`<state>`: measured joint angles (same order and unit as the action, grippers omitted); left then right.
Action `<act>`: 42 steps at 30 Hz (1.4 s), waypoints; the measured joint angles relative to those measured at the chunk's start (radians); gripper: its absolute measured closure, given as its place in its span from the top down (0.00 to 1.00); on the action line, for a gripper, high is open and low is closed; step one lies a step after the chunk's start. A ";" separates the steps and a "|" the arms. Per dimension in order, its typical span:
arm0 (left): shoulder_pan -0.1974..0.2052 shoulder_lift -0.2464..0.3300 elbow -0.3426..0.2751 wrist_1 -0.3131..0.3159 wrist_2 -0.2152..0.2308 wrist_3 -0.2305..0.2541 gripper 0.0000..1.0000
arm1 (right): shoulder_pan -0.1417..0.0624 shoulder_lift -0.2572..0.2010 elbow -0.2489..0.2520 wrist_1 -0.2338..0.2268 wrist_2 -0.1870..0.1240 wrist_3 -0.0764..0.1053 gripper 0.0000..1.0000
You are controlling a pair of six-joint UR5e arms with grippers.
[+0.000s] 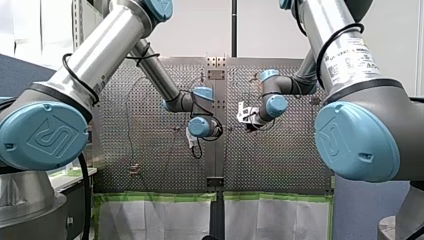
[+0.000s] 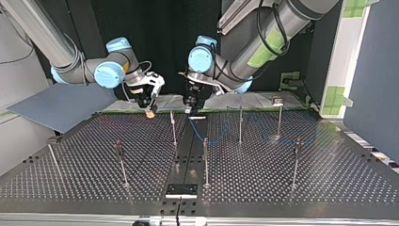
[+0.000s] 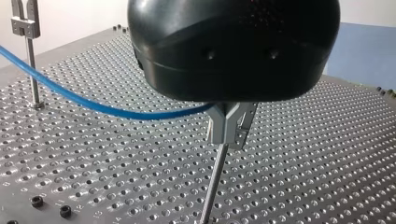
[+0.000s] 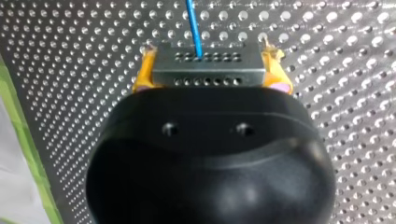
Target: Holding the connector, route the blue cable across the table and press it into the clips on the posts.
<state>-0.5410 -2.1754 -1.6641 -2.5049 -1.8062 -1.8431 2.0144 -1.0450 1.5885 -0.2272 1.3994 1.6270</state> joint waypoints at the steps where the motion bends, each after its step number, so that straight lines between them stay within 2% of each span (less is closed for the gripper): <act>1: 0.000 -0.001 0.001 0.000 0.000 -0.001 0.00 | -0.002 0.001 0.000 -0.003 -0.002 0.001 0.00; 6: 0.002 -0.001 0.001 -0.001 0.003 -0.006 0.00 | -0.010 0.003 0.000 -0.017 -0.026 0.006 0.00; 13: 0.004 -0.002 0.002 0.003 0.020 -0.019 0.00 | -0.018 0.013 0.000 -0.034 -0.065 0.026 0.00; 18: 0.004 -0.013 0.005 0.019 0.036 -0.032 0.00 | -0.023 0.025 -0.001 -0.035 -0.079 0.028 0.00; 22: 0.009 -0.032 0.012 0.027 0.050 -0.042 0.00 | -0.033 0.042 -0.010 -0.036 -0.093 0.030 0.00; 32: 0.028 -0.057 0.041 0.049 0.087 -0.061 0.00 | -0.068 0.049 -0.028 -0.048 -0.116 0.047 0.00; 38: 0.039 -0.072 0.073 0.044 0.117 -0.068 0.00 | -0.091 0.054 -0.035 -0.052 -0.123 0.050 0.00; 42: 0.047 -0.105 0.108 0.031 0.133 -0.068 0.00 | -0.104 0.059 -0.038 -0.055 -0.128 0.050 0.00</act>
<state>-0.4936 -2.2804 -1.5566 -2.4735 -1.6732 -1.9111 1.9102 -0.9858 1.5509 -0.2819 1.2716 1.6769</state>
